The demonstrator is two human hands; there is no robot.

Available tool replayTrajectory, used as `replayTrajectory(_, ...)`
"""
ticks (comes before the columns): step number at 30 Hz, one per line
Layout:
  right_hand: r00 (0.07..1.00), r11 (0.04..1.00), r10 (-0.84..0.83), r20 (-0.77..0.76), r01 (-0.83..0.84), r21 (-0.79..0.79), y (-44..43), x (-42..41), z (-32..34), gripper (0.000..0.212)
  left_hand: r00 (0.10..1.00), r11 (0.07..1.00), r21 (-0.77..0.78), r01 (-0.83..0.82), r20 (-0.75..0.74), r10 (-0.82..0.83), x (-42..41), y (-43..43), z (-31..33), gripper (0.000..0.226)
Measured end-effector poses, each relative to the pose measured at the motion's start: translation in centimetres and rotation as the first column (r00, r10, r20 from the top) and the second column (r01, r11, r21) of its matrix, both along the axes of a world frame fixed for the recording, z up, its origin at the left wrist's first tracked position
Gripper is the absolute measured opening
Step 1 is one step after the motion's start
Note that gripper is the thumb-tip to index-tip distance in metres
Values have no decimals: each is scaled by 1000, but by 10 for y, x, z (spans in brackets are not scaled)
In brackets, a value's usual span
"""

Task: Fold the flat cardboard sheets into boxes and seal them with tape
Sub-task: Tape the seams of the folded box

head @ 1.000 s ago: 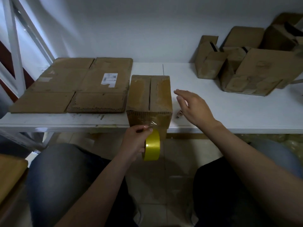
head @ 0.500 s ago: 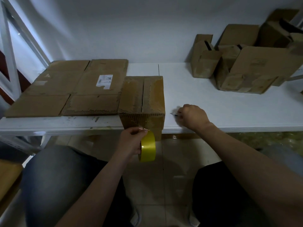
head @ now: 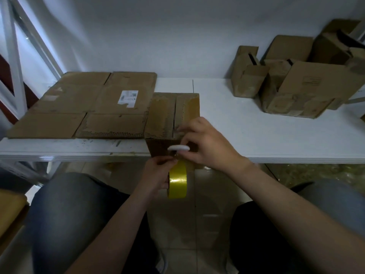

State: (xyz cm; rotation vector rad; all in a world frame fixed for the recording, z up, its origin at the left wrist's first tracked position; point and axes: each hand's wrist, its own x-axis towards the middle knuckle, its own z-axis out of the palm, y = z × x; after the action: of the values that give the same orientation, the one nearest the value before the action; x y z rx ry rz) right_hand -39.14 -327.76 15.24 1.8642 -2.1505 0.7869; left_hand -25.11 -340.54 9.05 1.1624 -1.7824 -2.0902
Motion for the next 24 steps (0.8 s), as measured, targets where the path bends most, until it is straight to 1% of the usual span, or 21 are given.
replayTrajectory(2,994,997,-11,-110,20,81,-5,-1,-7,24,1000,1000,-16,5,-6,-5,2,0,0,23)
replayTrajectory(5,973,992,-21,-228,50,118,-9,-4,-9,29,1000,1000,-28,7,-20,-8,3,0,2,23)
replayTrajectory(8,953,987,-52,-300,96,132,-13,-2,-7,41,1000,1000,-27,15,-22,-16,4,1,3,22)
replayTrajectory(9,947,984,-64,-315,113,138,-15,-1,-6,40,1000,1000,-22,10,-22,-11,4,1,2,20)
replayTrajectory(12,926,971,-81,-369,156,179,-22,4,-1,26,1000,1000,-10,-7,-22,6,4,1,0,17)
replayTrajectory(14,910,957,-99,-403,198,211,-28,8,0,23,1000,1000,-19,1,-28,-2,3,1,0,14)
replayTrajectory(16,898,948,-117,-425,229,223,-32,12,1,23,999,1000,-23,13,-32,-13,2,0,0,12)
replayTrajectory(18,899,946,-110,-423,225,232,-35,13,3,24,999,1000,-19,14,-33,-15,1,-2,0,11)
replayTrajectory(21,906,940,-64,-419,196,280,-33,6,6,27,1000,1000,-20,23,-18,-23,0,-5,-1,18)
replayTrajectory(24,917,928,-20,-399,165,333,-27,-2,10,28,999,999,-21,37,-15,-38,0,-4,-1,17)
